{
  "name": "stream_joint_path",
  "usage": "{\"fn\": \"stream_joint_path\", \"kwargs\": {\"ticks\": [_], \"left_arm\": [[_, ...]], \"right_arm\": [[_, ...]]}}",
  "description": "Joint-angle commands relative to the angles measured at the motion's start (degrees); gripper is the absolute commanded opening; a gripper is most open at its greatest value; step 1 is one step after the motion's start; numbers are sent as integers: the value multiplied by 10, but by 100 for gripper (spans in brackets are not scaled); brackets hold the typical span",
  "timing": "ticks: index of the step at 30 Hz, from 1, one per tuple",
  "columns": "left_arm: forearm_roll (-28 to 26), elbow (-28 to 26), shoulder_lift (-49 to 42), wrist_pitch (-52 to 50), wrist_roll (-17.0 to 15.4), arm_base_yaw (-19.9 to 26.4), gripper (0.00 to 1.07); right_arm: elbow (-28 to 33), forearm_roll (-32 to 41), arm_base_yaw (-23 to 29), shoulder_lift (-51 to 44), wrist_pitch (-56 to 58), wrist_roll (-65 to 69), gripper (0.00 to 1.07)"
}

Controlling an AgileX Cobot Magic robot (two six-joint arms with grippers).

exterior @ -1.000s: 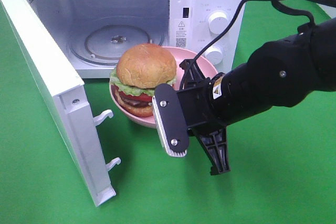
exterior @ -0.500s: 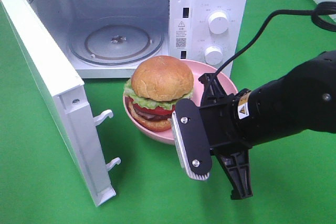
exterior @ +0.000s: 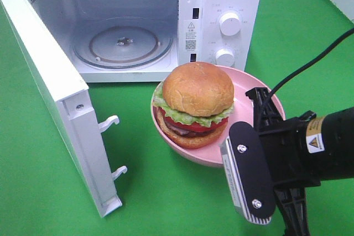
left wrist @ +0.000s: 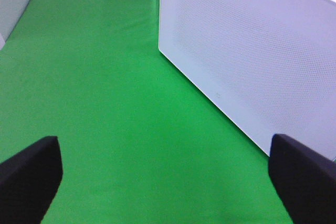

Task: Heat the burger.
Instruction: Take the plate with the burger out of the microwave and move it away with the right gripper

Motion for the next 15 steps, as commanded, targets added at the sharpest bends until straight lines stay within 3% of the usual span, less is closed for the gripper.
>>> {"fn": "stream_joint_path", "kwargs": {"ticks": [1,10,11,15], "left_arm": [[-1,3,-3,-3,-3,2,102],[-1,3,-3,-3,-3,2,102],[-1,3,-3,-3,-3,2,102],[-1,3,-3,-3,-3,2,102]], "right_arm": [[9,-23,2,-32,-24,26,0],[25,-183,2,-109,70,209,0],[25,-231,2,-126,101,272,0],[25,-283,2,-145,143,355,0]]}}
